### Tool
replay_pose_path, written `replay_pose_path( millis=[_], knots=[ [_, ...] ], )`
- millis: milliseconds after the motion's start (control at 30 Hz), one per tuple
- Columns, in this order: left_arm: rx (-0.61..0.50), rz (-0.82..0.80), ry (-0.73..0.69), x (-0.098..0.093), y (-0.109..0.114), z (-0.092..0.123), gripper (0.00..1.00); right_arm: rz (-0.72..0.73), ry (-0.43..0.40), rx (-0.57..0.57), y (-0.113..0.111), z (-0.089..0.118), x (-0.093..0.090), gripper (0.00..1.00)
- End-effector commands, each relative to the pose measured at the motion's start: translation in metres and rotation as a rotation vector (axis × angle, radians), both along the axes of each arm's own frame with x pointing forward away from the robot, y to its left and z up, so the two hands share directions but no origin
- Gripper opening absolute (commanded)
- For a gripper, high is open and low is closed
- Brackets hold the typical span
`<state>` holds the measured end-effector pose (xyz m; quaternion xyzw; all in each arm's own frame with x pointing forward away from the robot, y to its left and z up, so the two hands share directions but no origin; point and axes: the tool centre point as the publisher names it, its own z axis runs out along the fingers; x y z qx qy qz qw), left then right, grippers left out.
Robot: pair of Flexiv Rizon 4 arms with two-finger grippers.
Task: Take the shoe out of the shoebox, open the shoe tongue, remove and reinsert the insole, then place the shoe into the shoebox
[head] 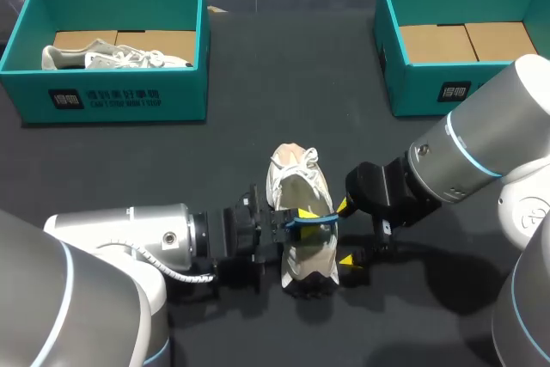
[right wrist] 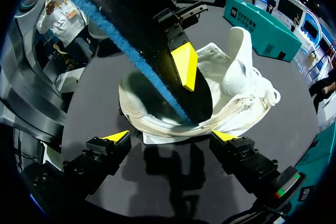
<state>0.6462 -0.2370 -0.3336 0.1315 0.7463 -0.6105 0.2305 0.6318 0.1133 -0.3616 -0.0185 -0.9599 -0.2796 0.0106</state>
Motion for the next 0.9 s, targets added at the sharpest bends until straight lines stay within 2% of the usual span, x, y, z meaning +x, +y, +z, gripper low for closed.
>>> replay_pose_path(
  millis=[33,367,733,767,833,900],
  knots=[
    [0.012,0.004,-0.008,0.005,-0.003,-0.007,0.0,-0.001,-0.002,0.001,0.0,0.0,-0.001,1.0],
    [0.028,0.013,-0.035,0.017,0.005,-0.019,0.0,-0.001,-0.002,0.001,0.0,0.0,-0.001,1.0],
    [0.001,0.011,0.014,0.017,0.008,-0.013,0.0,-0.001,-0.002,0.001,0.0,0.0,-0.001,1.0],
    [-0.002,0.01,0.017,0.017,0.008,-0.013,0.01,-0.001,-0.002,0.001,0.0,0.0,-0.001,1.0],
    [-0.003,0.007,0.02,0.017,0.008,-0.012,0.12,-0.001,-0.002,0.001,0.0,0.0,-0.001,1.0],
    [-0.006,0.004,0.023,0.016,0.007,-0.011,0.16,-0.001,-0.002,0.001,0.0,0.0,-0.001,1.0]
  ],
)
